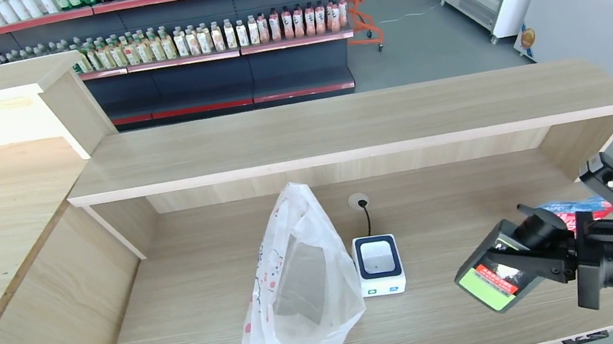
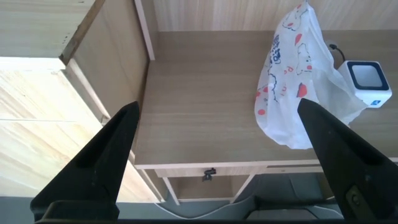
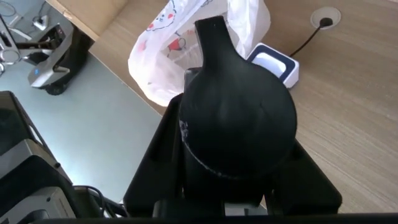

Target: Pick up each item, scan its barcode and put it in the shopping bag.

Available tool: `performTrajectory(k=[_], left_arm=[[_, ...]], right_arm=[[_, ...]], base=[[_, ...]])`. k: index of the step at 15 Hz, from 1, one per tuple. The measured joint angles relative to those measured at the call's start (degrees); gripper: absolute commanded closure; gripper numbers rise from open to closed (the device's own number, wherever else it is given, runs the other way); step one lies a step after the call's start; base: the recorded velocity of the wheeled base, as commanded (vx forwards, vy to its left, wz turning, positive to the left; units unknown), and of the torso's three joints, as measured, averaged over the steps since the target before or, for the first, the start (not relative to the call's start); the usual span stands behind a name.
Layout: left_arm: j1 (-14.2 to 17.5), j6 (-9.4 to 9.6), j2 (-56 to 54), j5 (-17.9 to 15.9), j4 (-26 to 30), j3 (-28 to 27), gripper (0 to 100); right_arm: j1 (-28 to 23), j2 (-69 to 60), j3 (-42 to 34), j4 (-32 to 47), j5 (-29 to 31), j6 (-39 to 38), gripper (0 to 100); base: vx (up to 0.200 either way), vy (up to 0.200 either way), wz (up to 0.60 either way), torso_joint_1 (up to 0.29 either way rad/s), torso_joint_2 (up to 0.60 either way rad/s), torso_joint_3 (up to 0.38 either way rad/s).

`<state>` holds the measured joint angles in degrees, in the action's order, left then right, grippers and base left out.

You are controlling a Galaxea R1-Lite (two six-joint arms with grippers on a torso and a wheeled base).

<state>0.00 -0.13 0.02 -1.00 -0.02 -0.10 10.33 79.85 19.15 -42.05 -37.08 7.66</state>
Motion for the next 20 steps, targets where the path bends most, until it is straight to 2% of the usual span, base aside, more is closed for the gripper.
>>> performTrajectory(k=[4, 8, 13, 15, 17, 20], left_arm=[[0.00, 0.00, 0.00, 0.00, -0.02, 0.00, 0], [0.00, -0.02, 0.00, -0.01, -0.02, 0.00, 0], [0.00, -0.02, 0.00, 0.00, -0.05, 0.00, 0], [0.00, -0.02, 0.00, 0.00, -0.05, 0.00, 0], [0.00, -0.02, 0.00, -0.01, -0.02, 0.00, 0], [0.00, -0.02, 0.00, -0.01, -0.05, 0.00, 0]], right_arm=[[0.85, 3.17, 1.55, -0.23, 8.29, 0.46, 100], [3.91, 8.35, 6.10, -0.24, 11.39, 0.50, 100], [8.89, 21.81, 16.31, -3.46, 11.39, 0.02, 100], [11.01, 28.11, 19.80, -7.06, 7.63, -0.05, 100], [11.31, 32.99, 20.83, -13.08, 4.73, 0.52, 100], [11.42, 37.52, 20.35, -13.26, 4.44, -0.30, 100]], base=[[0.000, 0.000, 0.00, 0.000, 0.00, 0.000], [0.000, 0.000, 0.00, 0.000, 0.00, 0.000], [0.000, 0.000, 0.00, 0.000, 0.00, 0.000], [0.000, 0.000, 0.00, 0.000, 0.00, 0.000], [0.000, 0.000, 0.00, 0.000, 0.00, 0.000], [0.000, 0.000, 0.00, 0.000, 0.00, 0.000]])
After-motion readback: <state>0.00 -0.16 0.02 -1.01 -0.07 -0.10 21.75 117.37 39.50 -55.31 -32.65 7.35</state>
